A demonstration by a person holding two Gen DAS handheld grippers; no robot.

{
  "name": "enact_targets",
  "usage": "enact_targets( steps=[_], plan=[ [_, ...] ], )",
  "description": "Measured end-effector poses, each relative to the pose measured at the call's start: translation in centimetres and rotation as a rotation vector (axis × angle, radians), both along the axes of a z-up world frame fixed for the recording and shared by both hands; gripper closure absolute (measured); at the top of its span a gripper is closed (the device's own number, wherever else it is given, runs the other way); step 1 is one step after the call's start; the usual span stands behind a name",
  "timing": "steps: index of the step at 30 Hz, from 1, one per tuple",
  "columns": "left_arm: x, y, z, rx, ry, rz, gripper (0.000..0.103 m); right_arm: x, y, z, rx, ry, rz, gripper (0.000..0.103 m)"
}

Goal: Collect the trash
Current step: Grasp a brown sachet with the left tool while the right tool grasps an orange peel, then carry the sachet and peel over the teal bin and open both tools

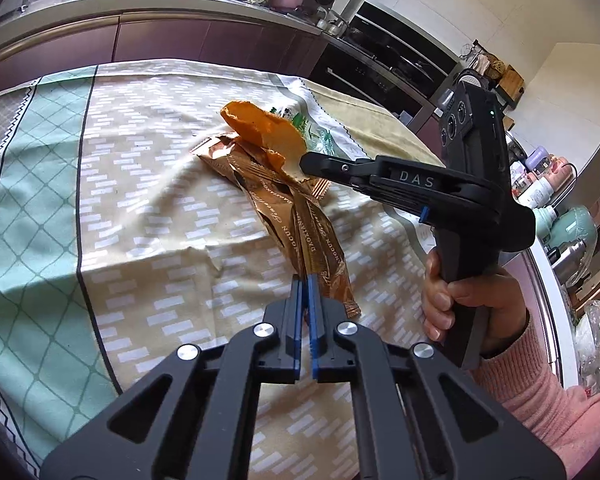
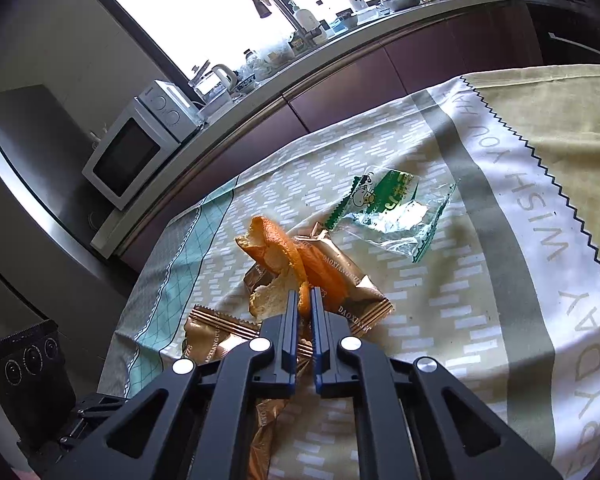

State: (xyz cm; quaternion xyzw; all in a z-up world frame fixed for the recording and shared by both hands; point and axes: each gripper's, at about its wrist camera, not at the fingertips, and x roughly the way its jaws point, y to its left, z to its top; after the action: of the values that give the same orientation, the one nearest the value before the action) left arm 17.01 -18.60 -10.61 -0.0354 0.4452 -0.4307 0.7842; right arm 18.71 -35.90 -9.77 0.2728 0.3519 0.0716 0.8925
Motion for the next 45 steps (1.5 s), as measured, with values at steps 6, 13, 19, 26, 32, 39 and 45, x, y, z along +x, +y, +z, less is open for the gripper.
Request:
enact_targets(
  steps=[6, 13, 19, 26, 32, 39, 45],
  plan=[
    [-0.5, 0.9, 0.7, -0.004, -0.036, 0.006, 0.101, -0.7, 0.0, 0.5, 0.018, -0.028, -0.006, 0.099],
    [-0.9, 2.8, 2.0, 0.001, -0.085, 0.029, 0.102, -1.8, 0.0, 1.3, 0.037, -0.058, -0.005, 0.099],
    [-1.0, 4.3, 2.4, 0.008, -0.103, 0.051, 0.102, -1.1, 0.5, 0.4, 0.036, -0.003, -0.023, 0.093],
    [-1.1, 5.6, 2.4, 0.010, -0.104, 0.072, 0.102, -0.3, 0.7, -0.3, 0.044, 0.014, -0.025, 0.097],
    [-0.9, 7.2, 2.7, 0.009, -0.106, 0.099, 0.102, -0.9, 1.4, 0.7, 0.057, -0.025, -0.015, 0.099],
    [-1.1, 10.2, 4.0, -0.007, -0.130, 0.144, 0.102, -1.5, 3.2, 2.7, 0.067, -0.082, 0.044, 0.099],
    [-1.4, 14.7, 5.3, -0.011, -0.163, 0.212, 0.102, -0.9, 6.3, 4.4, 0.077, -0.121, 0.128, 0.099]
  ],
)
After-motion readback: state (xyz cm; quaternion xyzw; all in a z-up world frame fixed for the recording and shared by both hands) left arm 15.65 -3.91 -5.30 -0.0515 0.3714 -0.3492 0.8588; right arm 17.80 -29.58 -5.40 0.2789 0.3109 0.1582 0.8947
